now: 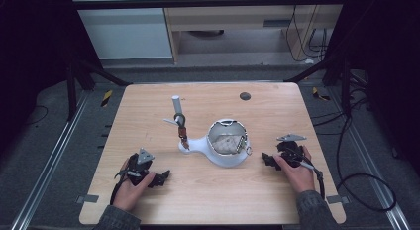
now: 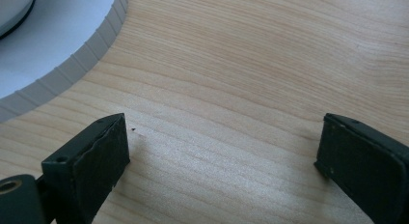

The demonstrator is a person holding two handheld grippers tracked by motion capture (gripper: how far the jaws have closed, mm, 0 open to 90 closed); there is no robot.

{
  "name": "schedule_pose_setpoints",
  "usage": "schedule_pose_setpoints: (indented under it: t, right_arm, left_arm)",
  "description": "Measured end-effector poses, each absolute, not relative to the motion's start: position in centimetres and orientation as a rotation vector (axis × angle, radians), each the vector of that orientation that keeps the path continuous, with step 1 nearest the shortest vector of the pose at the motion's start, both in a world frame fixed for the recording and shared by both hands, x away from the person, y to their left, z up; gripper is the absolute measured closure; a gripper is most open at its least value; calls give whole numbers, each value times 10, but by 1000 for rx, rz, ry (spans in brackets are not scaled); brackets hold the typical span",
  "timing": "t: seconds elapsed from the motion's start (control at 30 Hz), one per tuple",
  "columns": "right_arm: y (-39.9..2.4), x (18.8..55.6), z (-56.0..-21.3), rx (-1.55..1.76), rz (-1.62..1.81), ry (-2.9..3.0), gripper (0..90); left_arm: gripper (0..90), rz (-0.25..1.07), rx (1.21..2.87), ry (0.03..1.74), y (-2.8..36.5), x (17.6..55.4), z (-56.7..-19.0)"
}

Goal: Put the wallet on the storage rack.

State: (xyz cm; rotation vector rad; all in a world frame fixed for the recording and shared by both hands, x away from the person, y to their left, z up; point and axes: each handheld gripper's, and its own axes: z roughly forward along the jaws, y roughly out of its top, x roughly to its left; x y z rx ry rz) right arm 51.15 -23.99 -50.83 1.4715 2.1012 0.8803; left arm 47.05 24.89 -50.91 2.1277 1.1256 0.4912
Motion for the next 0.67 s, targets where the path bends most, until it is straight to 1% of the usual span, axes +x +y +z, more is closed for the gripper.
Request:
schedule_pose_setpoints:
  t: [0.27,0.67]
  right_arm:
    - [-239,508,-512,1465,891,2060,30]
    - [-235,496,-512,1454,889,2063,29]
  left_arm:
    - [0,488,2128,1123,249,474,-509]
    - [0,498,2125,1132,250,489,-509]
